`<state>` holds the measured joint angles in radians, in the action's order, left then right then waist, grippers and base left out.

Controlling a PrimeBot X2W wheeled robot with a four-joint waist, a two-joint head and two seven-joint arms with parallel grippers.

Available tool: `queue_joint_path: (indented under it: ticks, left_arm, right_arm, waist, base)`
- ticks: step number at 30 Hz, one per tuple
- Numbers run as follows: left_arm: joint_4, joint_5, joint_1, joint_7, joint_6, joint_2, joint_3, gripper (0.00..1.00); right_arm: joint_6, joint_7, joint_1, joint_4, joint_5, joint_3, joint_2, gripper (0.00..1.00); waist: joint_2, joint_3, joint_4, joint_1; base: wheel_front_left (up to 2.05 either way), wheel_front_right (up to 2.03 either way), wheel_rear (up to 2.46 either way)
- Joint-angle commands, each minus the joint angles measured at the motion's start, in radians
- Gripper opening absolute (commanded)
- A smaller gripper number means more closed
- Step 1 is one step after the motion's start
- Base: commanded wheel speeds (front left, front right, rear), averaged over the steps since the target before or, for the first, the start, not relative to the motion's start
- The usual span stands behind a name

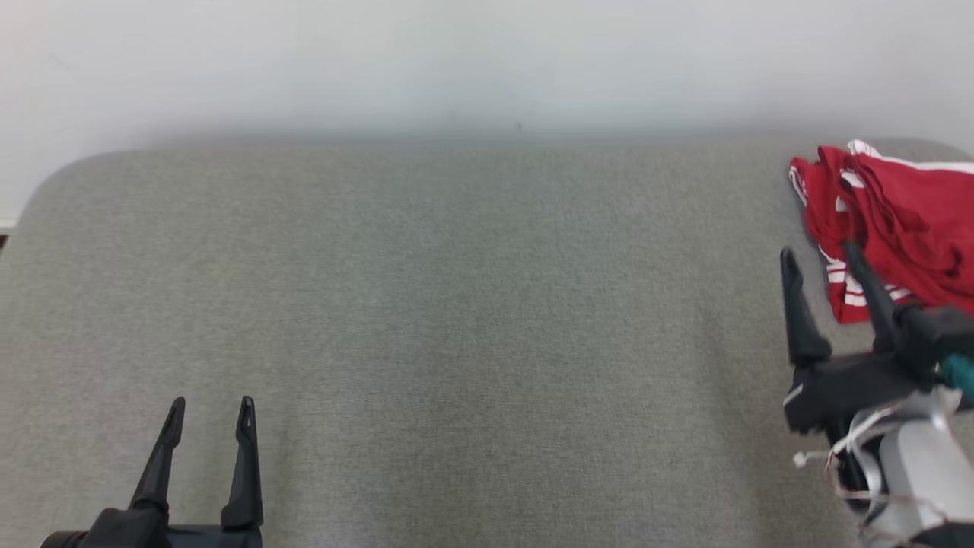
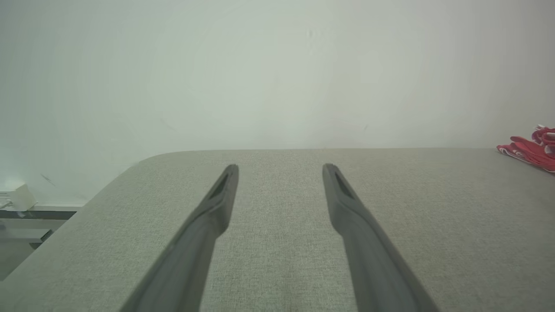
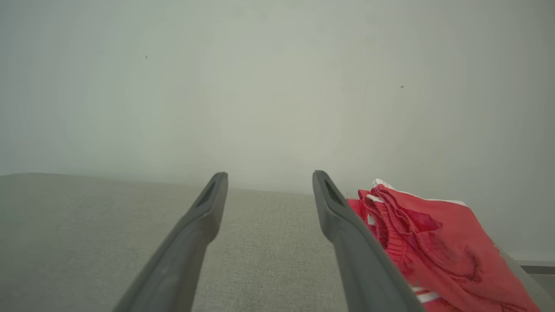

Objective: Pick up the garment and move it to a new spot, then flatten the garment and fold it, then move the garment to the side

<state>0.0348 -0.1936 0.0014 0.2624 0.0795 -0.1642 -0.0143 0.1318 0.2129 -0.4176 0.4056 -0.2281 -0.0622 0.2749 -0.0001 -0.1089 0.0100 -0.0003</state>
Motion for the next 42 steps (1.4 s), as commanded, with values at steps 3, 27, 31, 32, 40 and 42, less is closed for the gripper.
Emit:
queue_joint_path:
  ticks: [3,27,31,32,40,42]
  left_arm:
    - [0.014,-0.003,0.016,0.003,0.004,0.010,-0.003,1.00]
    - [0.110,-0.006,0.061,0.003,0.007,0.035,0.013,1.00]
    - [0.124,-0.008,0.061,0.003,0.012,0.030,0.014,1.00]
    - [0.124,-0.008,0.061,0.003,0.012,0.030,0.014,1.00]
    - [0.144,-0.013,0.068,0.003,0.014,0.034,0.014,1.00]
    - [0.148,-0.015,0.068,0.003,0.015,0.035,0.014,1.00]
  right_arm:
    - [-0.003,-0.017,0.095,-0.069,0.008,0.019,-0.035,1.00]
    - [-0.003,-0.049,0.484,-0.303,0.026,0.052,-0.178,1.00]
    - [-0.003,-0.038,0.499,-0.292,0.030,0.047,-0.188,1.00]
    - [-0.003,-0.038,0.499,-0.292,0.030,0.047,-0.188,1.00]
    - [-0.003,-0.026,0.509,-0.280,0.038,0.048,-0.202,1.00]
    - [-0.003,-0.025,0.509,-0.278,0.039,0.049,-0.204,1.00]
  waist:
    - [0.0001,0.033,0.028,0.0003]
    - [0.0001,0.121,0.024,0.0003]
    - [0.0001,0.130,0.024,0.0003]
    - [0.0001,0.130,0.024,0.0003]
    - [0.0001,0.138,0.022,0.0003]
    - [0.0001,0.139,0.020,0.0003]
  base:
    - [0.00,0.00,0.00]
    - [0.00,0.00,0.00]
    - [0.00,0.00,0.00]
    - [0.00,0.00,0.00]
    - [0.00,0.00,0.00]
    - [0.00,0.00,0.00]
